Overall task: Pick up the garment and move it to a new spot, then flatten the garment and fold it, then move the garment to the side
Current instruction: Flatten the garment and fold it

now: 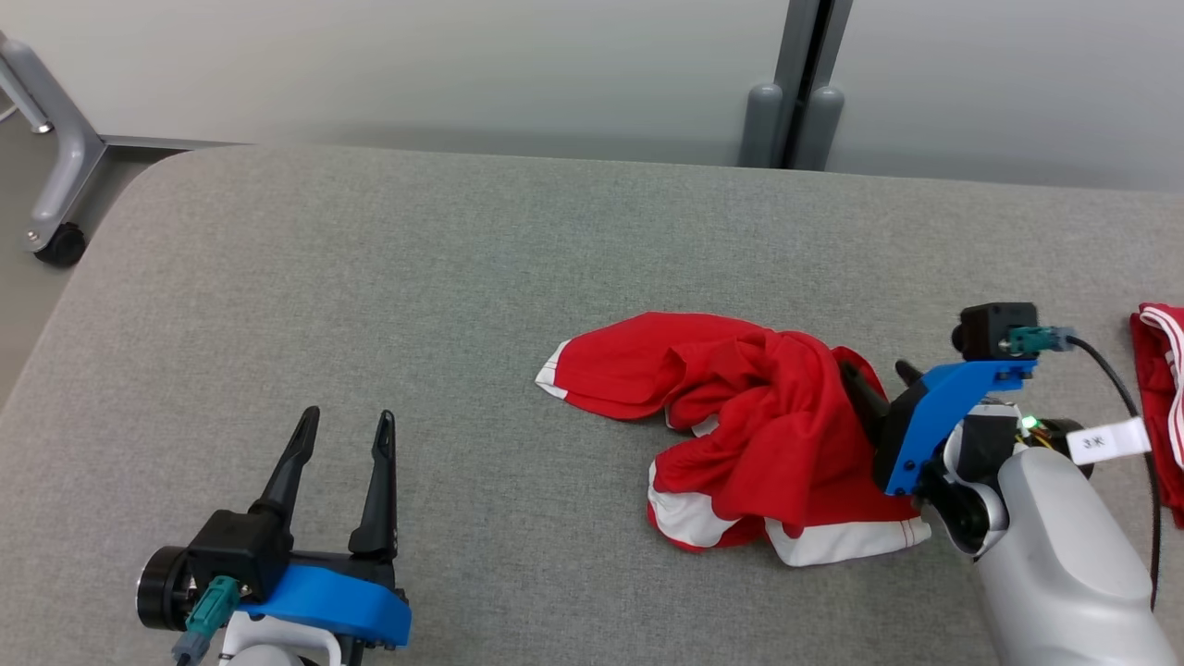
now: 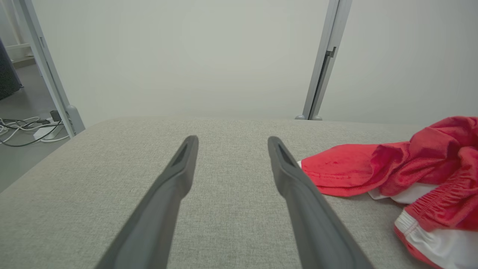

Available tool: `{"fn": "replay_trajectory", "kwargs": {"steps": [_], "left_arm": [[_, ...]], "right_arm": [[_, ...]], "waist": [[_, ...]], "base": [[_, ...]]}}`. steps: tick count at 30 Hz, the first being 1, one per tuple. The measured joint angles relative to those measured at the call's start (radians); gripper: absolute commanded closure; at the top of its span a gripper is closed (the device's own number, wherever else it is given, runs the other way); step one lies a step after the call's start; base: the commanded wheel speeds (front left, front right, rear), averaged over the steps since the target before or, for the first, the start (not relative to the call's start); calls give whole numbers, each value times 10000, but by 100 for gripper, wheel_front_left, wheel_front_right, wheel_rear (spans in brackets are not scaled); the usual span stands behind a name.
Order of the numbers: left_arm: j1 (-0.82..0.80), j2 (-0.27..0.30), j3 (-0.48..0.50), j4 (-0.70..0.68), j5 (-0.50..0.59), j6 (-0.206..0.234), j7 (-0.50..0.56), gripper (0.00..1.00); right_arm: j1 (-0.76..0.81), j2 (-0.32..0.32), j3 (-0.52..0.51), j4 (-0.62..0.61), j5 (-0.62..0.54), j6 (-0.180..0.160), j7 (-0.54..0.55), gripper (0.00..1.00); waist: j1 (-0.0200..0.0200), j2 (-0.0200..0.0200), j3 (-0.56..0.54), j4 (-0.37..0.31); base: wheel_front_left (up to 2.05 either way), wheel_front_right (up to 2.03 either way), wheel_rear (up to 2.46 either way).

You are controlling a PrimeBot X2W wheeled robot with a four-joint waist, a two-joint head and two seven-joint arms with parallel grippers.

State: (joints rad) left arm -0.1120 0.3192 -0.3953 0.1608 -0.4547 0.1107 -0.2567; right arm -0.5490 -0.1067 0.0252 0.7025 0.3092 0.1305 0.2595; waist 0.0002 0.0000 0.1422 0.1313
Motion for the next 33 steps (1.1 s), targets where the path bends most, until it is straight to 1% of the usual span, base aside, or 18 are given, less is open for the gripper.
{"fn": "replay_trajectory", "kwargs": {"steps": [4,5,6,7,10,14,17,21,22,23,27,30,33], "left_arm": [[-66,-38,-46,94,0,-56,-4,0],[-72,-42,-48,123,-2,-58,-4,0],[-74,-46,-48,144,-4,-58,-4,0],[-74,-46,-48,157,-12,-58,-6,0],[-75,-44,-29,180,-15,-58,-6,0],[-74,-56,-17,188,-27,-58,-17,0],[-74,-67,-25,188,-27,-58,-19,0],[-74,-75,-15,186,-27,-58,-21,0],[-72,-75,-10,186,-29,-58,-21,0],[-72,-75,-2,188,-31,-56,-21,0],[-40,-75,38,205,-44,-52,-29,0],[52,-71,77,224,-52,-35,-35,0],[104,-73,107,219,-102,0,-36,0]], "right_arm": [[-275,-10,351,658,-88,0,732,0],[-314,-13,449,759,-79,0,857,21],[-334,-27,525,803,-42,0,876,66],[-348,-33,556,805,21,0,807,100],[-448,-69,384,784,232,0,366,100],[-689,27,-499,815,821,0,-364,100],[-831,-142,-1047,966,694,0,-825,100],[-886,-349,-1804,1319,251,0,-1241,100],[-895,-355,-1985,1396,127,0,-1388,84],[-900,-382,-2144,1482,-33,0,-1503,0],[-881,-502,-2604,1592,-658,0,-2176,0],[-739,-445,-2485,1315,-890,0,-2777,0],[-315,-476,-2199,750,-1012,0,-3429,0]], "waist": [[0,0,10,121],[0,0,5,137],[0,0,0,147],[-1,0,-2,147],[-1,0,-14,119],[-1,0,-42,56],[-1,0,-63,14],[-1,0,-66,-46],[-2,0,-75,-59],[-1,0,-90,-71],[-1,0,-202,-119],[-2,0,-334,-173],[-3,0,-474,-253]], "base": [[0,0,0],[0,0,0],[0,0,0],[0,0,0],[0,0,0],[0,0,0],[0,0,0],[0,0,0],[0,0,0],[0,0,0],[0,0,0],[0,0,0],[0,0,0]]}}
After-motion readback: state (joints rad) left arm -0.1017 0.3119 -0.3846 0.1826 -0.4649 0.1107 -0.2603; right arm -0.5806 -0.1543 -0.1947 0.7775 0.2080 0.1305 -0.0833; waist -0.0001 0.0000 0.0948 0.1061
